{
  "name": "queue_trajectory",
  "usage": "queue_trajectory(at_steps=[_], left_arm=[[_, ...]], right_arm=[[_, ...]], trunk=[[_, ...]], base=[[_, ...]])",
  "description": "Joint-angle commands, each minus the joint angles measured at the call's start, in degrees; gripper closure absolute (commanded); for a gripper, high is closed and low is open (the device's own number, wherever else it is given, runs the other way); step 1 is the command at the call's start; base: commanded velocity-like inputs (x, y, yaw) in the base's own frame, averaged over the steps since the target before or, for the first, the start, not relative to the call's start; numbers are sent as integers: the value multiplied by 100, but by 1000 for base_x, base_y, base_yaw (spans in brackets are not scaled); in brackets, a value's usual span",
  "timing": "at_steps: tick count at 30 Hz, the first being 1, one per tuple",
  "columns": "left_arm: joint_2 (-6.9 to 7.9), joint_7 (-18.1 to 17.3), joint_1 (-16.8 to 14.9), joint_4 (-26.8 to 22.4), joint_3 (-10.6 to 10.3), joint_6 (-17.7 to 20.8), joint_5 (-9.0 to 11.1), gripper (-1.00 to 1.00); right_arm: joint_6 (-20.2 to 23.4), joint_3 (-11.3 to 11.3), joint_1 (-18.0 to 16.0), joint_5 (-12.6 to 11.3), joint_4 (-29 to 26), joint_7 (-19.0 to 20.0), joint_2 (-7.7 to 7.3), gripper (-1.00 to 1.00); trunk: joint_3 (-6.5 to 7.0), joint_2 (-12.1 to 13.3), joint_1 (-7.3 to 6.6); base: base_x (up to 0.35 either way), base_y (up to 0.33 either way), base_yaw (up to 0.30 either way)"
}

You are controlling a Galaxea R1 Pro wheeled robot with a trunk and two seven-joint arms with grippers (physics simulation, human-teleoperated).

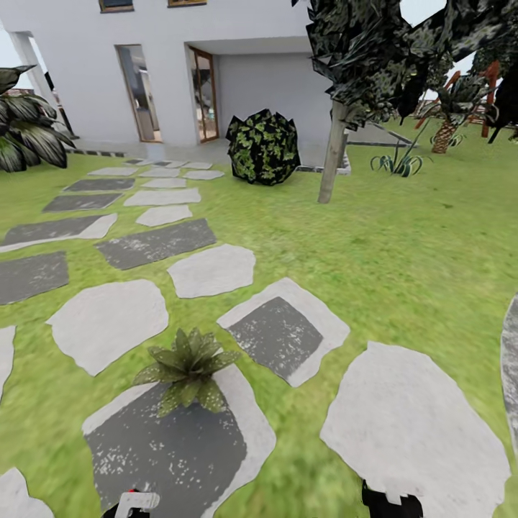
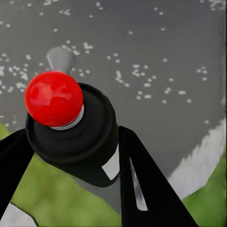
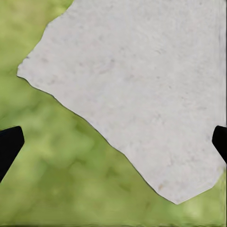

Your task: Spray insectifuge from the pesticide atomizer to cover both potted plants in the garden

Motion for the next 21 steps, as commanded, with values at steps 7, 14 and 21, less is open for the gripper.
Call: queue_trajectory(at_steps=[7, 14, 21], left_arm=[[2, -16, 0, 1, -45, -15, 61, 100], [2, -16, 0, 1, -45, -15, 64, 100], [2, -16, 0, 1, -45, -15, 60, 100]], right_arm=[[-16, -35, -5, 35, 10, -21, 2, -100], [-16, -35, -5, 34, 8, -22, -6, -100], [-16, -35, -5, 34, 7, -24, -6, -100]], trunk=[[50, 120, -67], [-58, -121, 64], [-183, -401, 218]], base=[[0, 0, -300], [0, 0, -300], [0, 0, -300]])
